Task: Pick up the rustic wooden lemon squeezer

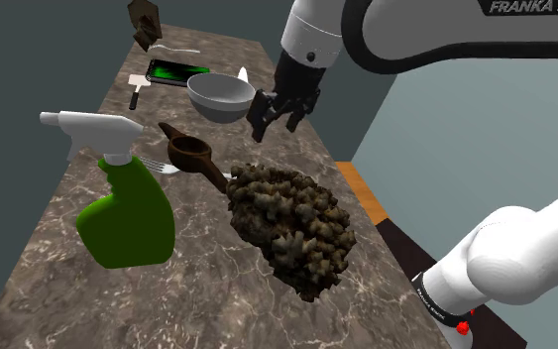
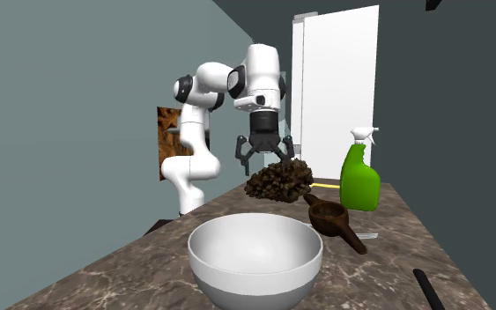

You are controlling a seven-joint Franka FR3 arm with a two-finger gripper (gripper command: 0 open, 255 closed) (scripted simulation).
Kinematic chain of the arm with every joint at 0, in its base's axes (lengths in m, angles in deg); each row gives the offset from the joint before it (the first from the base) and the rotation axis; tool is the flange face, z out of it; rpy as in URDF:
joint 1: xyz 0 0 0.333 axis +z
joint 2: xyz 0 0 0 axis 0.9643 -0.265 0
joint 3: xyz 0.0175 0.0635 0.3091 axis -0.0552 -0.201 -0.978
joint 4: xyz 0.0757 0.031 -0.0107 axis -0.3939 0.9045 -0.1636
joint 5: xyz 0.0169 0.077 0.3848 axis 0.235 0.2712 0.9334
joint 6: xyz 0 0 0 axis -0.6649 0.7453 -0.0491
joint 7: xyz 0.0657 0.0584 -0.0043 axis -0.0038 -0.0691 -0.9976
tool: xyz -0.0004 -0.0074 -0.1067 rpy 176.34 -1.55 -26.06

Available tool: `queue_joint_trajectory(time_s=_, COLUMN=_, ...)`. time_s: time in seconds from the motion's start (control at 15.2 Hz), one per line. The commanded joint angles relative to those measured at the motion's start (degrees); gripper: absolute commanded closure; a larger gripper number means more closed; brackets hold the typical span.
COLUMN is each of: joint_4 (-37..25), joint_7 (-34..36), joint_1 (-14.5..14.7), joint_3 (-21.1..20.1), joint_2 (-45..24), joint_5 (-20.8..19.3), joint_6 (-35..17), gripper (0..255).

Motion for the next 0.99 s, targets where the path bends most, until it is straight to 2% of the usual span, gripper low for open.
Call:
queue_joint_trajectory(time_s=0.0, joint_4=-2.76, joint_7=3.30, joint_1=0.05, joint_3=-2.61, joint_2=-4.30, joint_5=-2.17, joint_6=-1.37, gripper=0)
queue_joint_trajectory(time_s=0.33, joint_4=-10.37, joint_7=11.63, joint_1=1.26, joint_3=-7.60, joint_2=-15.49, joint_5=-9.90, joint_6=-3.05, gripper=0)
queue_joint_trajectory(time_s=0.59, joint_4=-17.53, joint_7=17.99, joint_1=4.29, joint_3=-9.51, joint_2=-24.85, joint_5=-17.27, joint_6=-2.64, gripper=0)
queue_joint_trajectory(time_s=0.92, joint_4=-14.64, joint_7=18.90, joint_1=4.53, joint_3=-9.13, joint_2=-25.74, joint_5=-18.21, joint_6=-6.16, gripper=0)
